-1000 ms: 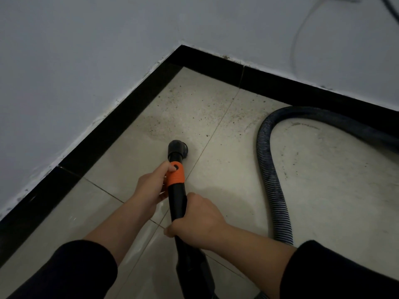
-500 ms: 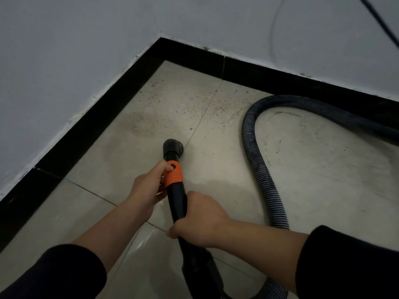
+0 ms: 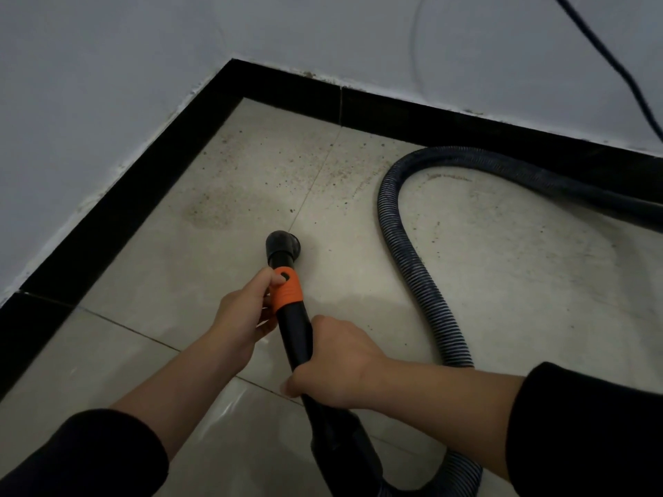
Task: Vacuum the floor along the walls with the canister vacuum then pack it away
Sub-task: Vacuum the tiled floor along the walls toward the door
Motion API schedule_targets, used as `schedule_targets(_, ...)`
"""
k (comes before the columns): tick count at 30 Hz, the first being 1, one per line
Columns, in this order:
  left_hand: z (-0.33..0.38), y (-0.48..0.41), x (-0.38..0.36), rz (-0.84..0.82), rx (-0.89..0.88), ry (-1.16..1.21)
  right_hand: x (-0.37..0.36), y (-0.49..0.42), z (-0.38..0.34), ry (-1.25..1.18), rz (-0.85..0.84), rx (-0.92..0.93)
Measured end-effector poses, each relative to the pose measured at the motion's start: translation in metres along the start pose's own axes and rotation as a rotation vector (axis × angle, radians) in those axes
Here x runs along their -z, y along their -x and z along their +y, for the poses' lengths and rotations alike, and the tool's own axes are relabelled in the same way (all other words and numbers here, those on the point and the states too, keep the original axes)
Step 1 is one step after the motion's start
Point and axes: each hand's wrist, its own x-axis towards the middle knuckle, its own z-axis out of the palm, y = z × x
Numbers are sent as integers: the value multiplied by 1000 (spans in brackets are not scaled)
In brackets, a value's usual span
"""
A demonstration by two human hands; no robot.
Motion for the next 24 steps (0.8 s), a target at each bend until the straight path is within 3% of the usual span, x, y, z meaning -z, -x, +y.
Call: schedule_targets(24,-2,3,-42,-113,7,-53,22,18,28,3,40,-49)
